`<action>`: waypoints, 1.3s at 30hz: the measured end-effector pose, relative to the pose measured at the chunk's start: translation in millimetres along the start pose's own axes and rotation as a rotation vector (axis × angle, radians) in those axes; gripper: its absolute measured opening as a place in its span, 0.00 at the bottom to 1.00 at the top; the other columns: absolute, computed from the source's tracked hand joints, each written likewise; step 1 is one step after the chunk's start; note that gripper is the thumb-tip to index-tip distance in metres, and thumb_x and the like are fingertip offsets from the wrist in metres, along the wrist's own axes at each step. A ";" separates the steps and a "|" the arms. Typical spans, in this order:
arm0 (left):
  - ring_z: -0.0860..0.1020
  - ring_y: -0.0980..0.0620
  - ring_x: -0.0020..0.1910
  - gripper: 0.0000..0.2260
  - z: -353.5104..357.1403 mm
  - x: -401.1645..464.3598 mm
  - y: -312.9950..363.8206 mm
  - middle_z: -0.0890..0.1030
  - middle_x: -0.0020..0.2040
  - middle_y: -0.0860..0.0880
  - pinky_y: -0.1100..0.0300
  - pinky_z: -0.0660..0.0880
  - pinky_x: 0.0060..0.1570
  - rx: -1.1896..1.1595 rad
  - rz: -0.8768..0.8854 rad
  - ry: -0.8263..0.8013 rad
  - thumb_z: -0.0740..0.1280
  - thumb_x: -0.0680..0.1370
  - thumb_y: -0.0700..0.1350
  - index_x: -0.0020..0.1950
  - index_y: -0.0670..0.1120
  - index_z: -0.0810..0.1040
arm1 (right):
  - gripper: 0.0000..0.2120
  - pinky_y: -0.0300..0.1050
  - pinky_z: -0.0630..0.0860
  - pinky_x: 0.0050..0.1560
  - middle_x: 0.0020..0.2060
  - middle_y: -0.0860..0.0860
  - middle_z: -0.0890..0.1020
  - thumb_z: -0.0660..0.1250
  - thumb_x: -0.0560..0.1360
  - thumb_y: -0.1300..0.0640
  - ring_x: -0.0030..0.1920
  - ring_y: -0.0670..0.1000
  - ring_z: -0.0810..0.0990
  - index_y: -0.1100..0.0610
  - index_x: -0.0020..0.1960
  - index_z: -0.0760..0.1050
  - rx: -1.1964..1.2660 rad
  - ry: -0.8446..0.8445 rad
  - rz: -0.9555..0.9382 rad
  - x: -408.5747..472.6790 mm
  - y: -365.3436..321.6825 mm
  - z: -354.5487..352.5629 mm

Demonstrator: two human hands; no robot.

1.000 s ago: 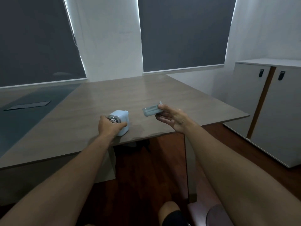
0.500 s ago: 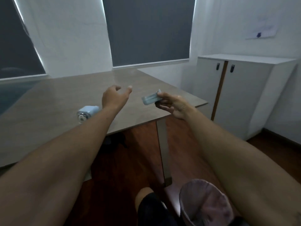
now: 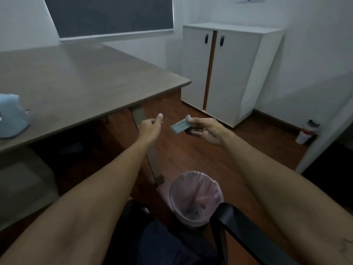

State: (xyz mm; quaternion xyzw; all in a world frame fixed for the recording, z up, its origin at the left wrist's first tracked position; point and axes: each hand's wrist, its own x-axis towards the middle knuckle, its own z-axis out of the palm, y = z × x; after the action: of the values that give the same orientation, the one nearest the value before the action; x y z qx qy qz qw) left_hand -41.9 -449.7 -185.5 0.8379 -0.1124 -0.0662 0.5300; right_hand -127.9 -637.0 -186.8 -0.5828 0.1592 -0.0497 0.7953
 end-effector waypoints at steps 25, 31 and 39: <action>0.73 0.39 0.69 0.29 194.4 -28.5 -288.5 0.74 0.70 0.42 0.50 0.70 0.66 0.214 -0.527 -0.224 0.67 0.77 0.42 0.77 0.53 0.63 | 0.27 0.52 0.80 0.57 0.39 0.56 0.86 0.86 0.53 0.54 0.46 0.56 0.86 0.66 0.44 0.81 -0.410 0.097 0.616 58.5 308.6 -167.5; 0.75 0.39 0.65 0.27 201.7 -36.4 -304.0 0.75 0.68 0.42 0.49 0.71 0.67 0.147 -0.591 -0.204 0.58 0.79 0.40 0.76 0.60 0.64 | 0.17 0.41 0.82 0.38 0.32 0.54 0.86 0.83 0.59 0.51 0.34 0.50 0.85 0.62 0.40 0.85 -0.765 0.036 0.657 71.8 320.2 -160.0; 0.74 0.38 0.66 0.25 200.7 -40.1 -302.0 0.74 0.69 0.39 0.51 0.68 0.68 0.135 -0.587 -0.185 0.56 0.81 0.40 0.77 0.59 0.62 | 0.29 0.44 0.74 0.35 0.37 0.53 0.83 0.81 0.57 0.40 0.39 0.50 0.81 0.63 0.43 0.82 -1.198 0.000 0.603 91.6 348.8 -130.0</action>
State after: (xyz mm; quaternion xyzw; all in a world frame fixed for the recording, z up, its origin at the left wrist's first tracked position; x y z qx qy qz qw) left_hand -91.0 -489.9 -544.7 0.8582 0.0826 -0.2847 0.4191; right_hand -119.0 -669.6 -568.7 -0.8535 0.3153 0.2715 0.3137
